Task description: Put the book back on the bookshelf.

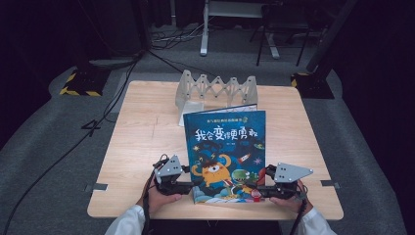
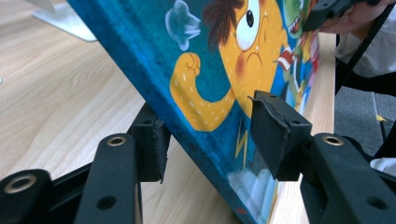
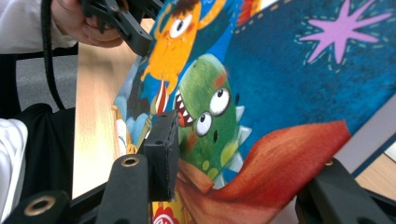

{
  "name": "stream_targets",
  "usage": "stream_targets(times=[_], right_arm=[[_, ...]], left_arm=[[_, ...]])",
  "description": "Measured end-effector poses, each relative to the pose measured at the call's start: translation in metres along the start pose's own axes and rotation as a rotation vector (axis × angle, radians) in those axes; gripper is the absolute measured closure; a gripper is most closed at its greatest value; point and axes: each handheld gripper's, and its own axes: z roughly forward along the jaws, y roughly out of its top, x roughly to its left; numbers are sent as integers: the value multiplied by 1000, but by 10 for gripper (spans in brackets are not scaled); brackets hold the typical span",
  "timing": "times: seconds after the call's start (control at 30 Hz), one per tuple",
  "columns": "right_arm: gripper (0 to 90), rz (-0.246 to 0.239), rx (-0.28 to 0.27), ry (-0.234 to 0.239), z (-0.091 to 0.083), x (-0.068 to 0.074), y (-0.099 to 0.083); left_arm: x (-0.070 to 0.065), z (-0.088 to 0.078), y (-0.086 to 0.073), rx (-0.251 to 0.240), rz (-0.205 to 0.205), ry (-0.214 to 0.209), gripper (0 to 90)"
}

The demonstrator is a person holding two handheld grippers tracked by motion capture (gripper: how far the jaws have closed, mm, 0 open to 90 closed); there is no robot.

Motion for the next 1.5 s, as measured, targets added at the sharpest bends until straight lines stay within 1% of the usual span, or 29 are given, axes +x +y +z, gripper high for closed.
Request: stream_targets(times=[0.03,0.1,0.13,0.17,0.2,0.23,0.3,0.37,0.47,0.53,0.7,0.77,0.83,0.87,0.9,0.93,0.97,1.03,1.1,1.13,1.17,1.23,1.3,1.37,1.43,1.5], right_arm=[[547,2,0,-3,-1,-1,-2],[552,13,6,-6,-1,-2,-4],[555,13,11,-5,-2,-3,-5],[560,15,14,-5,-2,-3,-6],[566,16,14,-2,-3,-3,-8],[574,14,19,0,-3,-4,-8],[583,20,25,-7,-3,-5,-11],[591,21,31,-13,-3,-5,-12],[609,10,32,-16,-4,-4,-14],[611,10,35,-22,-5,-3,-14],[625,10,41,-19,-6,-4,-15],[640,-1,51,-13,-7,-4,-14],[651,-6,55,-10,-8,-3,-15],[657,-7,54,-8,-8,-3,-15],[660,-8,58,-6,-8,-2,-15],[663,-10,60,-6,-9,-2,-15],[664,-14,61,-7,-9,-2,-16],[664,-17,65,-13,-9,-2,-16],[664,-19,67,-25,-10,-2,-16],[665,-26,68,-31,-11,-2,-17],[668,-26,70,-37,-12,-1,-18],[668,-35,76,-59,-15,1,-20],[668,-28,77,-65,-17,2,-22],[666,-38,83,-78,-19,4,-23],[662,-44,86,-88,-22,5,-25],[662,-39,88,-98,-25,4,-27]], left_arm=[[-1,0,1,-2,11,3,500],[-2,0,3,-7,18,0,515],[-2,0,3,-6,27,5,532],[-1,-1,4,-7,44,-2,564],[1,-1,5,-8,55,-15,574],[2,-1,6,-11,62,-19,588],[3,-1,7,-25,57,-30,605],[4,0,9,-28,68,-33,618],[1,-1,12,-23,98,-31,621],[0,-1,13,-25,101,-32,621],[-2,1,19,-19,136,0,591],[-1,2,22,-46,125,-21,586],[-1,4,26,-65,124,-56,598],[-2,6,29,-69,140,-67,605],[-4,9,32,-60,145,-78,586],[-6,12,34,-58,141,-79,569],[-7,15,34,-53,145,-78,569],[-9,19,34,-60,157,-102,582],[-12,20,33,-70,174,-104,616],[-13,20,33,-70,174,-111,634],[-14,18,32,-72,185,-116,652],[-16,17,32,-80,184,-124,690],[-18,17,32,-82,198,-126,705],[-22,18,32,-83,213,-119,711],[-25,18,32,-81,222,-114,715],[-25,19,32,-82,227,-111,721]])
